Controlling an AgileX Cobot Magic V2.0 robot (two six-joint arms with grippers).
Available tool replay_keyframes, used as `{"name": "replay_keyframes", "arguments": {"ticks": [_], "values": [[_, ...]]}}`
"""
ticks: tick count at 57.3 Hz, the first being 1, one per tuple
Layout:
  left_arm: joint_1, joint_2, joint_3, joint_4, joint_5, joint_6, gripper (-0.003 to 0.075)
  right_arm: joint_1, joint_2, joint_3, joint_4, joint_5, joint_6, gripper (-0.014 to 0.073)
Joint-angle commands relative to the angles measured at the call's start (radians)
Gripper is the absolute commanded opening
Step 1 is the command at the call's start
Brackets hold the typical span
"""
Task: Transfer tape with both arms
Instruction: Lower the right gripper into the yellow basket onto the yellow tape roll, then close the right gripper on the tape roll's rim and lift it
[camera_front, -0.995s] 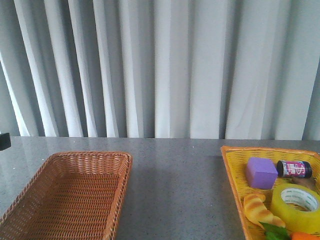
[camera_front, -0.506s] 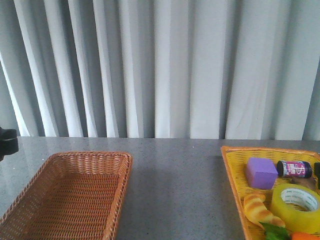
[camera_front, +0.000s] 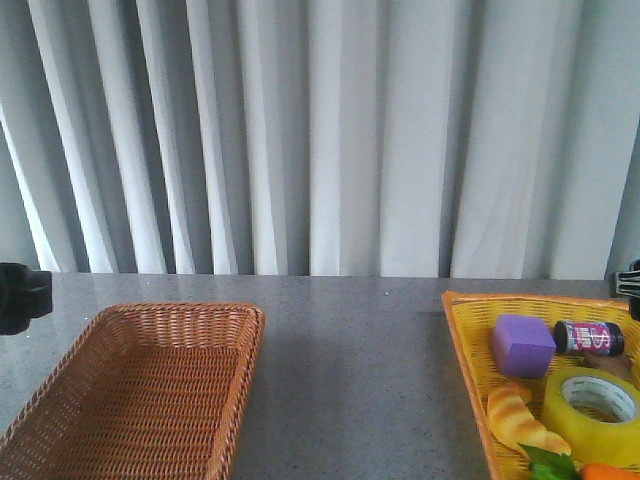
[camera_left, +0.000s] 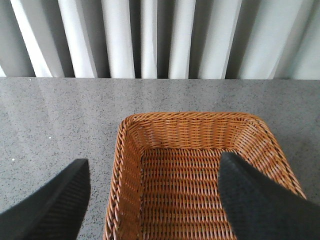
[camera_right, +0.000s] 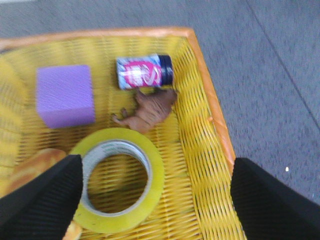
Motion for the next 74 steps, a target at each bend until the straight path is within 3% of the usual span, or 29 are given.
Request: {"name": "replay_keyframes", "arguments": {"ticks": [1, 11, 41, 54, 69, 74], "values": [[-0.005, -0.01, -0.033, -0.004, -0.072, -0.001, 0.0524, -0.056, 0.057, -0.084, 0.087, 0.006, -0.1, 0.0582], [-0.005, 0.015, -0.033, -0.004, -0.044, -0.001, 0.0525, -0.08, 0.185, -0.085, 0.157, -0.02, -0.211, 0.0582], [-0.005, 0.048, -0.033, -0.004, -0.045, -0.001, 0.0525, -0.08, 0.346, -0.131, 0.133, -0.033, -0.267, 0.0545], [-0.005, 0.048, -0.033, -0.004, -0.043, -0.001, 0.0525, -0.082, 0.394, -0.131, 0.135, -0.047, -0.301, 0.0367], [-0.005, 0.048, -0.033, -0.004, -0.043, -0.001, 0.0524, -0.085, 0.395, -0.142, 0.128, -0.09, -0.301, 0.0016], [-0.005, 0.048, -0.033, -0.004, -0.039, 0.0, 0.0524, -0.085, 0.394, -0.169, 0.119, -0.073, -0.302, -0.0012]]}}
